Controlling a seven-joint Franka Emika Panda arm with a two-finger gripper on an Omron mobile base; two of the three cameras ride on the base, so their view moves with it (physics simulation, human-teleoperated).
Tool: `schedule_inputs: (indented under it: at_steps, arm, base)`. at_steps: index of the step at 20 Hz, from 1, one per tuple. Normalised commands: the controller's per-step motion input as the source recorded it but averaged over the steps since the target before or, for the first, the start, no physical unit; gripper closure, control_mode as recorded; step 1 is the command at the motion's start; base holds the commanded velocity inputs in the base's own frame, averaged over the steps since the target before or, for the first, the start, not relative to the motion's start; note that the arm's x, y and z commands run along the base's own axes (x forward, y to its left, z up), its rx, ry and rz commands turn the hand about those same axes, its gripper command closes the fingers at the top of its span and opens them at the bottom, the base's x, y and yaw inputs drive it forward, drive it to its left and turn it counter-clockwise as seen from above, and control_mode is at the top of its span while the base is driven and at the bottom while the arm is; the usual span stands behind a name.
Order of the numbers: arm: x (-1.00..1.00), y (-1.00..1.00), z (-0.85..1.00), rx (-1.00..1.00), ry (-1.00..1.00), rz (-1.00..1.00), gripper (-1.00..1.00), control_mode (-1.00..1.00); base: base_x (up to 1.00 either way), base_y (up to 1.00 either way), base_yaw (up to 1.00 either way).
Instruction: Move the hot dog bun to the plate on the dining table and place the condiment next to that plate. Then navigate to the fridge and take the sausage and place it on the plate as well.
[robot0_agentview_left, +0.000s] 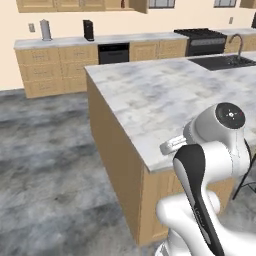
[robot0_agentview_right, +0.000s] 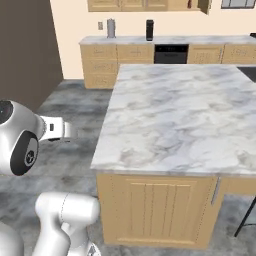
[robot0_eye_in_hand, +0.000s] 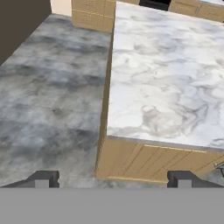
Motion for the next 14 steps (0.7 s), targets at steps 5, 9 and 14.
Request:
schedule_inputs:
  at_steps: [5,9,14]
  arm:
    - [0.0,0.0,0.0,0.0,0.0,0.0,-1.0,1.0]
    - [0.0,0.0,0.0,0.0,0.0,0.0,-1.0,1.0]
    - [0.0,0.0,0.0,0.0,0.0,0.0,-1.0,1.0]
  base:
    - [0.07,1.0,-0.13]
    - [0.58,1.0,-0.19]
    - [0.91,1.0,-0.26]
